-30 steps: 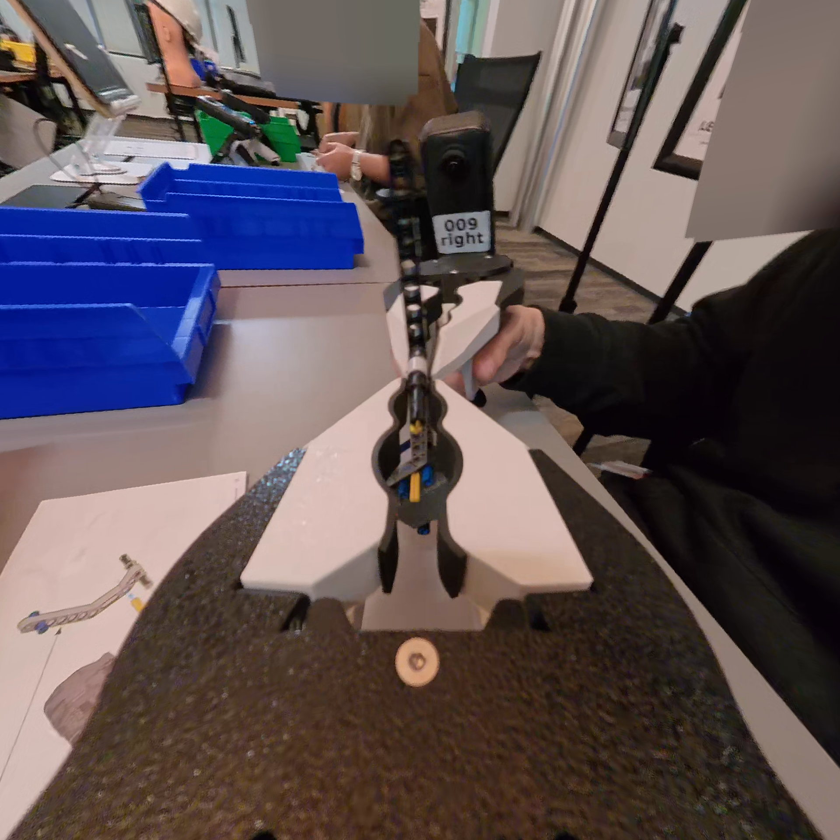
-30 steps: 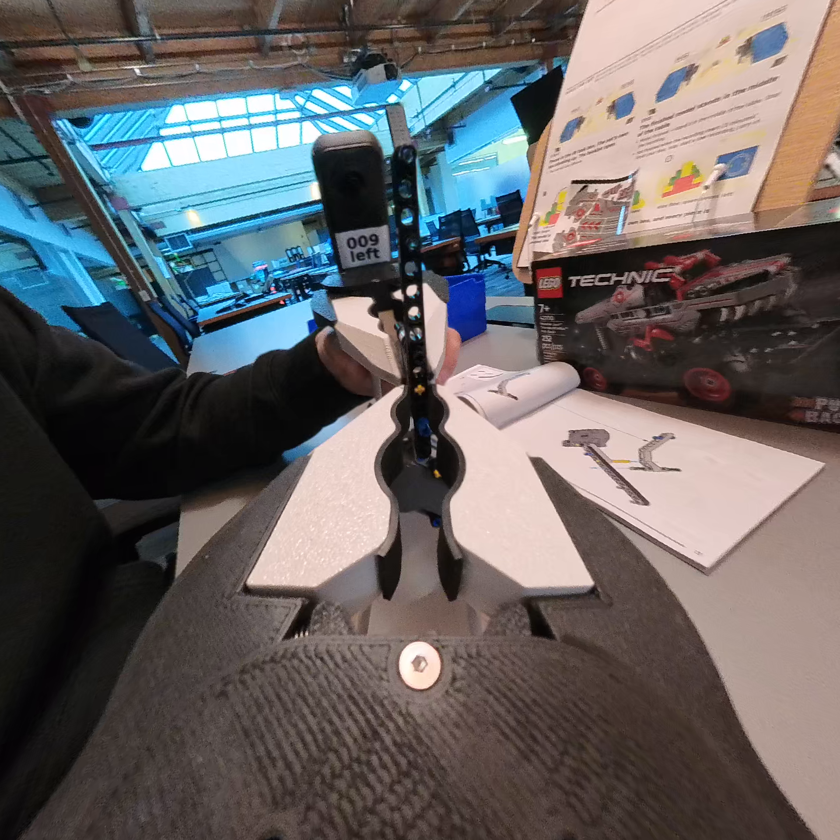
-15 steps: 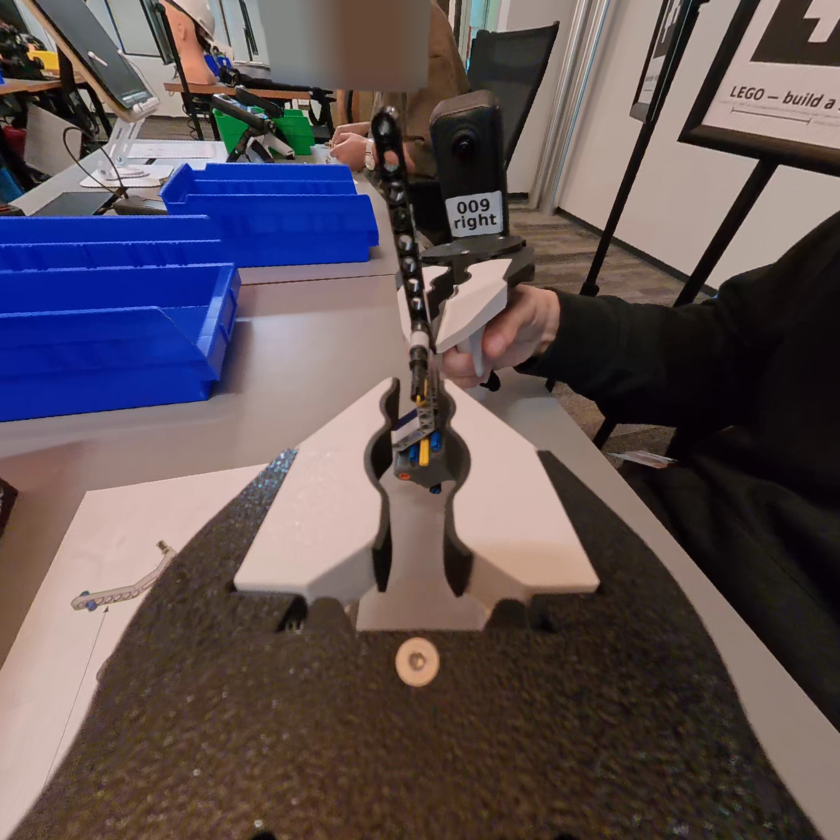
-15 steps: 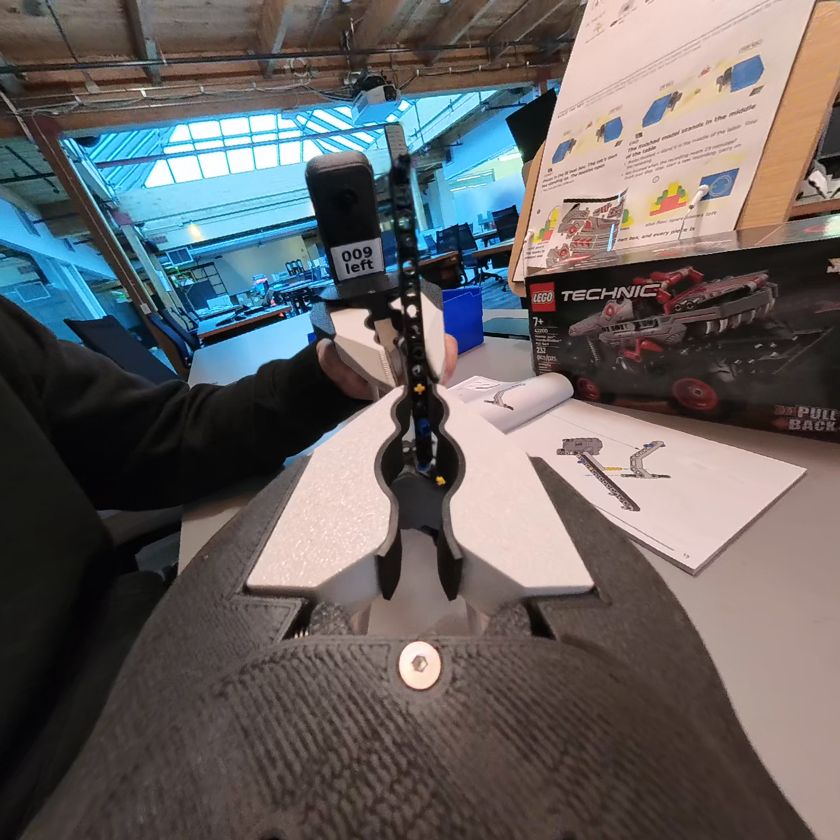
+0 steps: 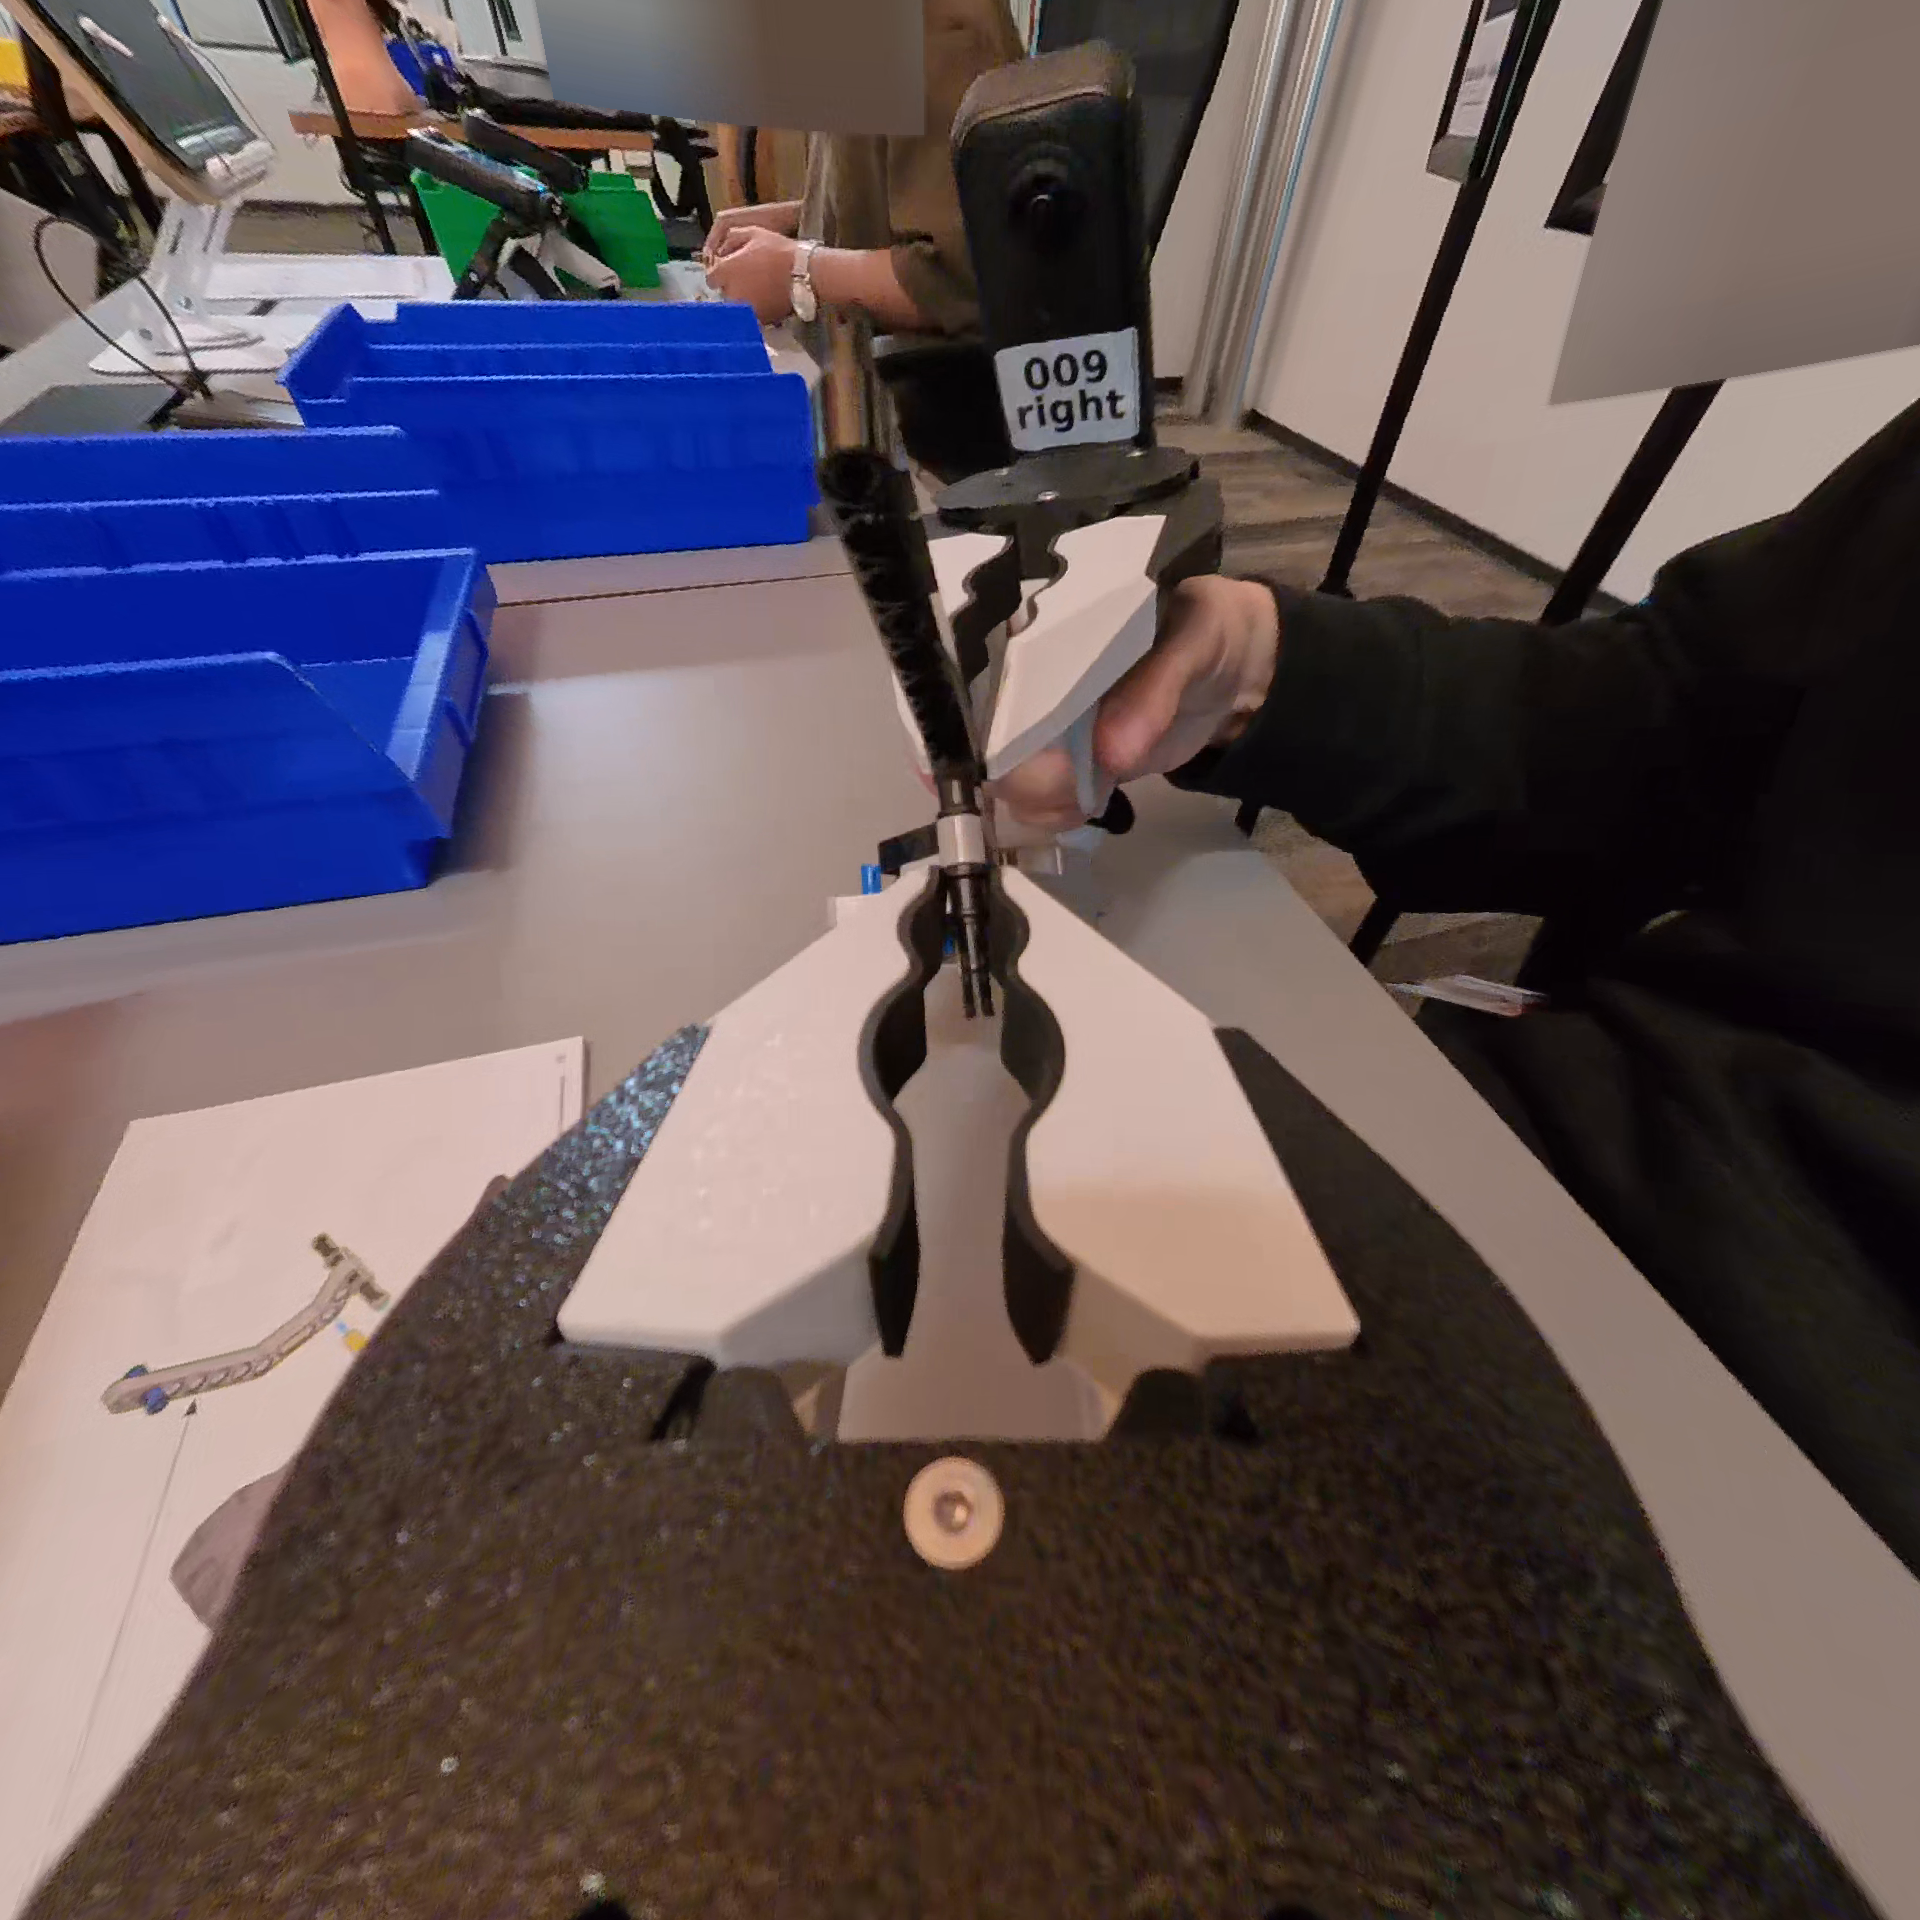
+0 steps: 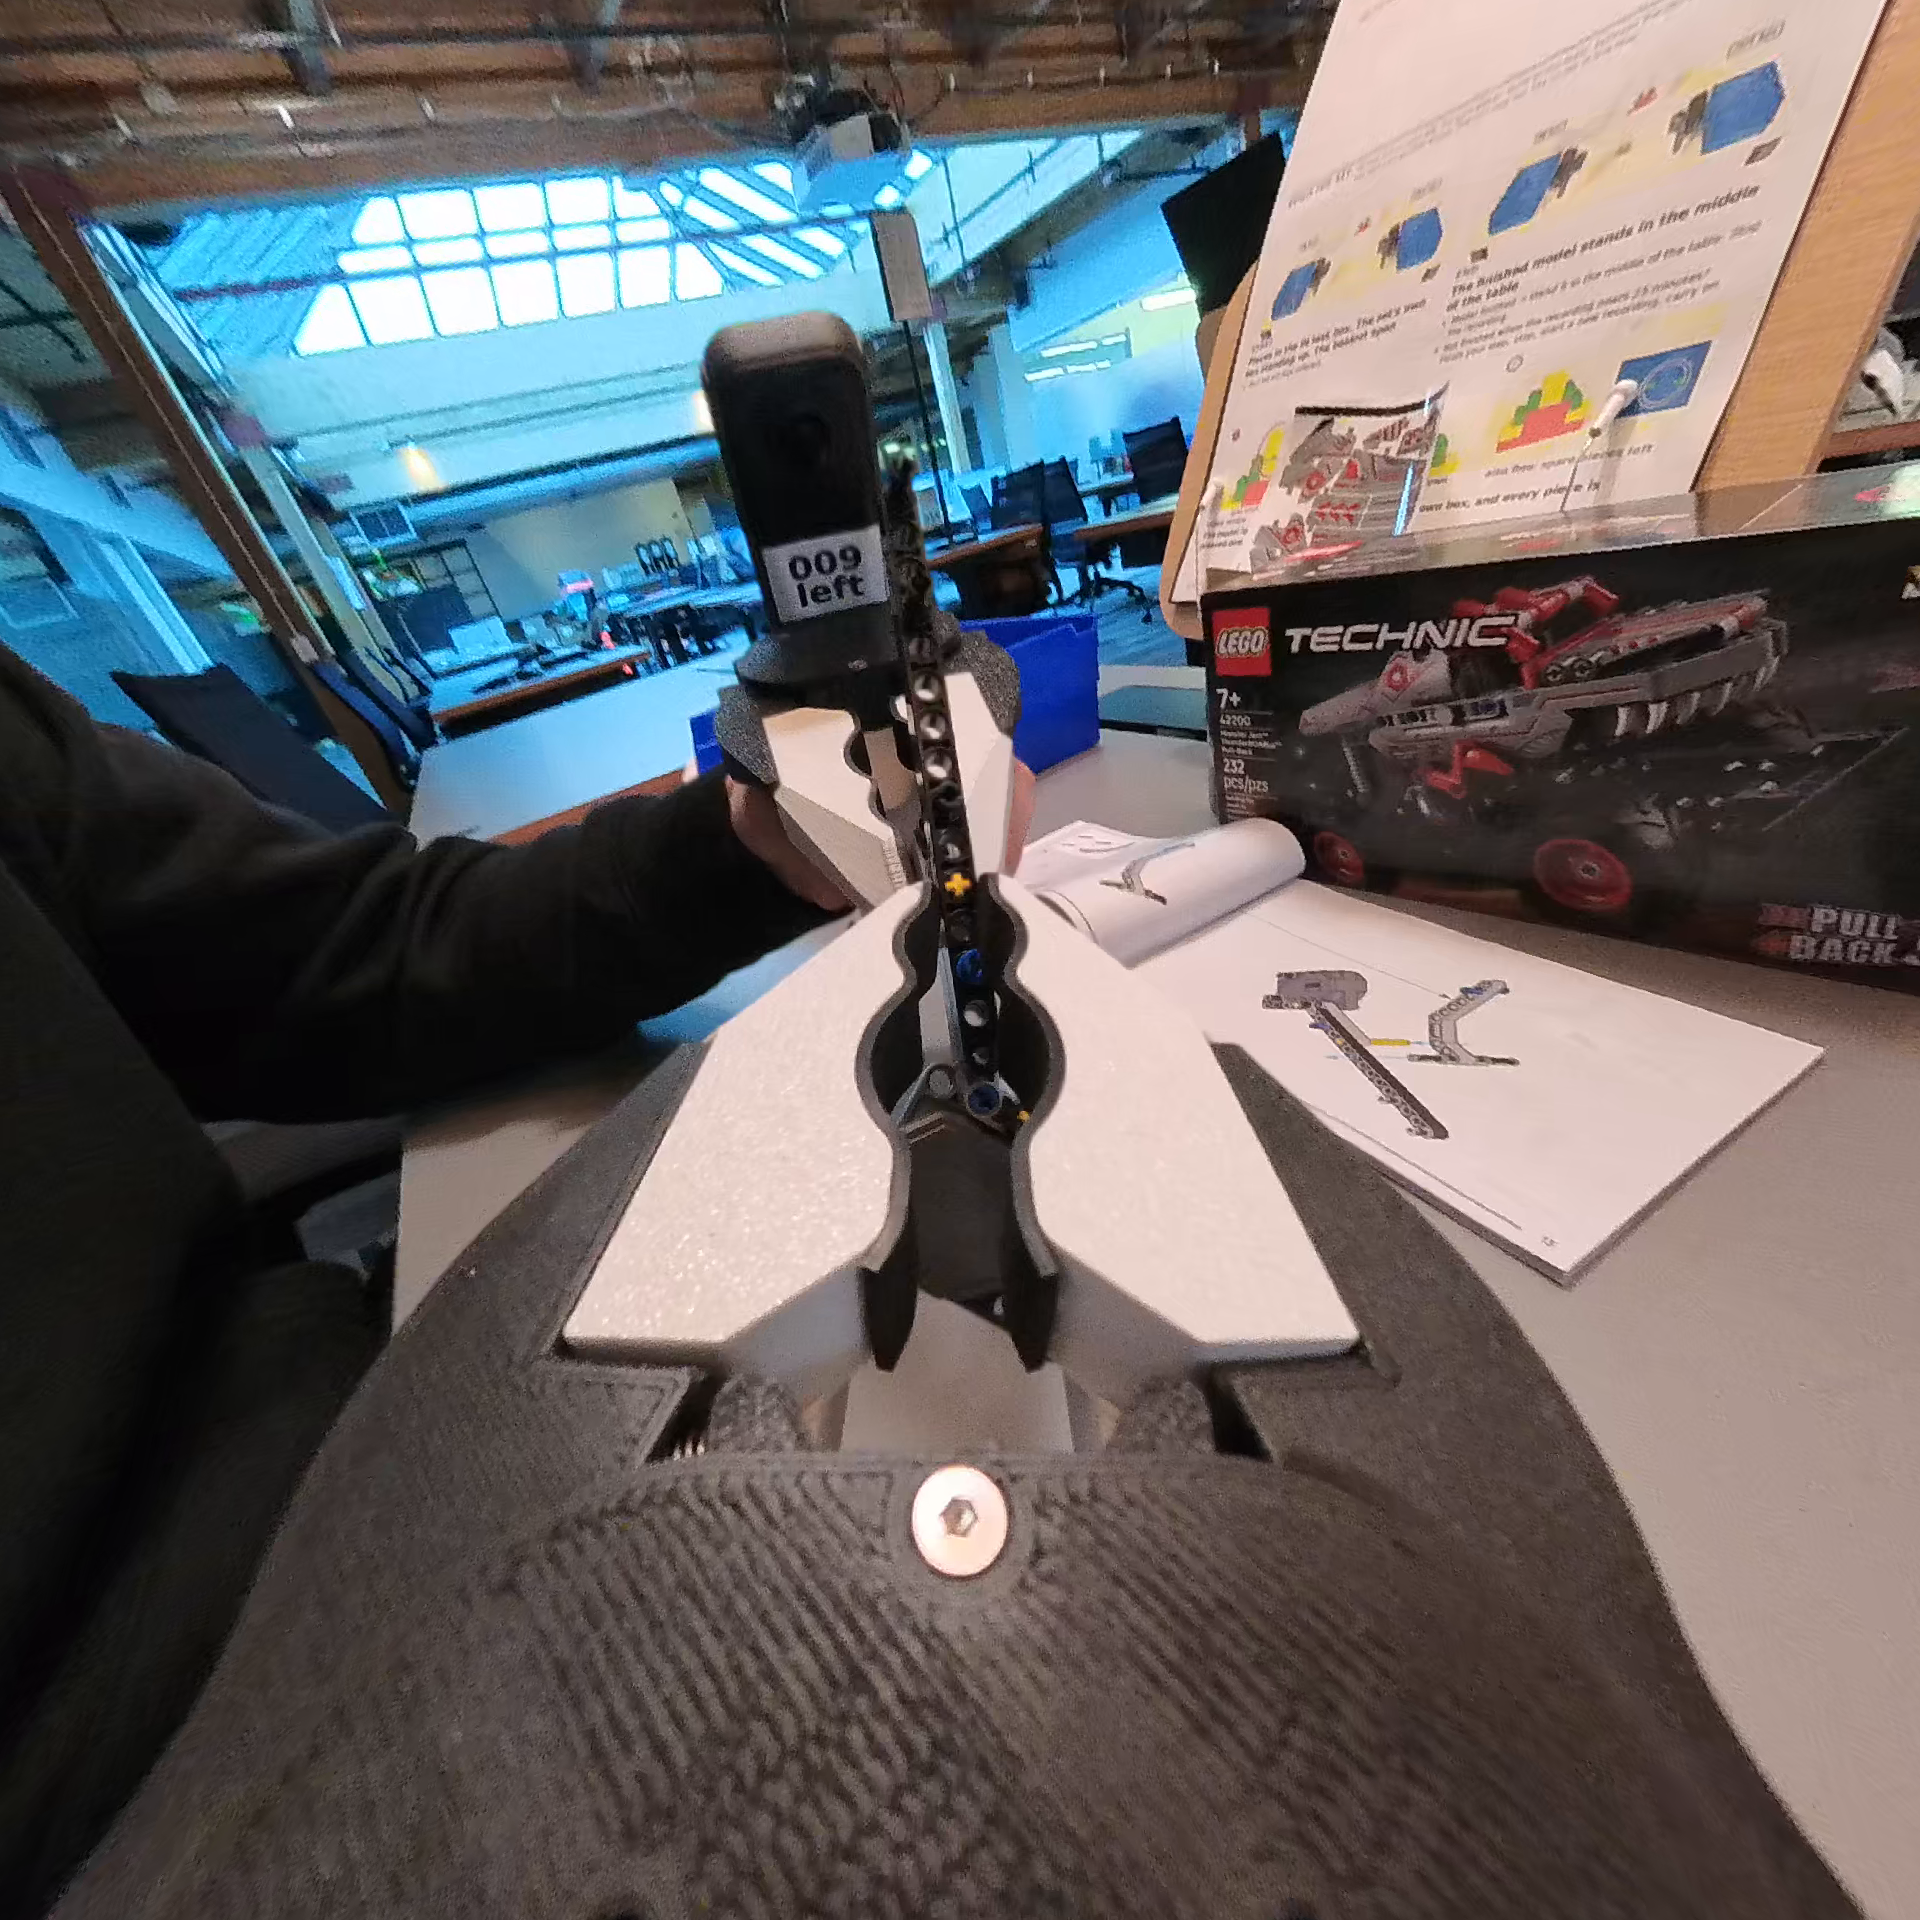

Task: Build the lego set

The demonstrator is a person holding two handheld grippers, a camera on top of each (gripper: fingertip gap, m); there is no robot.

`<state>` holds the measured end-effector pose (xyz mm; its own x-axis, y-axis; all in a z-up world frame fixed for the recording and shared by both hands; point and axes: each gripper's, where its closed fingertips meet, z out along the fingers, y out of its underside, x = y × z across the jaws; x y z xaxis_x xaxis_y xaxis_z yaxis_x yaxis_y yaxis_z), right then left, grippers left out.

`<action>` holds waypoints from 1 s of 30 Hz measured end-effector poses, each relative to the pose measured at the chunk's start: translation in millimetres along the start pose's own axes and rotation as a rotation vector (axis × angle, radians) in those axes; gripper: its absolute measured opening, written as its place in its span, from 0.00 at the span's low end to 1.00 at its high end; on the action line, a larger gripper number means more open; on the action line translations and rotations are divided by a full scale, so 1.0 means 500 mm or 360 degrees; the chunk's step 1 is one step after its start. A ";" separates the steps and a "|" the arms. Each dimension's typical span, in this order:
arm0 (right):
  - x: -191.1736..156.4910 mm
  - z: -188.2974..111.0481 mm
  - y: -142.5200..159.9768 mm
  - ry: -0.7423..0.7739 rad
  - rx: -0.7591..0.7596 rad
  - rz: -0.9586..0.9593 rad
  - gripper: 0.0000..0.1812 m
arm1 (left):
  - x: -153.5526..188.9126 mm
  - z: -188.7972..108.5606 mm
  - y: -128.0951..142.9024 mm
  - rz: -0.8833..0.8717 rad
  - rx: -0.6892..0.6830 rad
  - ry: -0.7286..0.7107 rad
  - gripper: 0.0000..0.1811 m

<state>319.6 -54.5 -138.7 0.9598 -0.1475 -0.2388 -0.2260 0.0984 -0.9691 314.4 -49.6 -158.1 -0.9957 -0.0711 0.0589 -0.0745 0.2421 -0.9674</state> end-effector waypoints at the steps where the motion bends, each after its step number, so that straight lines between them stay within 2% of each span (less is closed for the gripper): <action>1: 0.002 -0.001 0.003 0.0014 -0.0016 -0.0010 0.03 | -0.001 0.001 0.000 0.0015 0.0011 -0.0012 0.02; 4: 0.003 -0.007 -0.001 -0.0002 0.0001 0.0015 0.03 | 0.001 -0.002 -0.015 -0.0022 0.0106 0.0018 0.02; 9: 0.013 -0.003 0.016 0.0022 -0.0028 0.0052 0.02 | -0.012 -0.006 -0.014 -0.0061 0.0141 -0.0017 0.03; 12: 0.021 0.000 0.041 0.0054 -0.0133 0.0025 0.03 | -0.017 -0.002 0.002 -0.0025 0.0054 -0.0053 0.03; 14: 0.020 -0.001 0.033 0.0042 -0.0079 0.0050 0.03 | -0.017 -0.003 -0.004 -0.0059 0.0085 -0.0048 0.03; 16: 0.027 0.003 0.056 0.0084 -0.0192 -0.0003 0.03 | -0.022 -0.001 0.019 -0.0012 -0.0034 -0.0078 0.03; 19: 0.026 0.005 0.044 0.0050 -0.0089 0.0079 0.03 | -0.023 -0.003 0.008 -0.0067 0.0040 -0.0063 0.03; 22: 0.036 0.010 0.075 0.0096 -0.0197 0.0052 0.03 | -0.029 0.001 0.031 -0.0031 -0.0058 -0.0097 0.03; 24: 0.034 0.012 0.069 0.0059 -0.0118 0.0117 0.03 | -0.030 0.000 0.022 -0.0073 -0.0002 -0.0086 0.03; 27: 0.048 0.017 0.083 0.0131 -0.0170 0.0090 0.03 | -0.043 -0.001 0.039 -0.0060 -0.0075 -0.0146 0.03; 30: 0.068 0.018 0.040 0.0192 0.0108 0.0232 0.03 | -0.070 -0.010 0.011 -0.0210 0.0103 -0.0235 0.03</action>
<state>349.3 -48.6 -165.5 0.8899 -0.2432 -0.3860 -0.3457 0.1928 -0.9183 348.4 -41.2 -164.2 -0.9584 -0.2403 0.1538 -0.1953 0.1592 -0.9677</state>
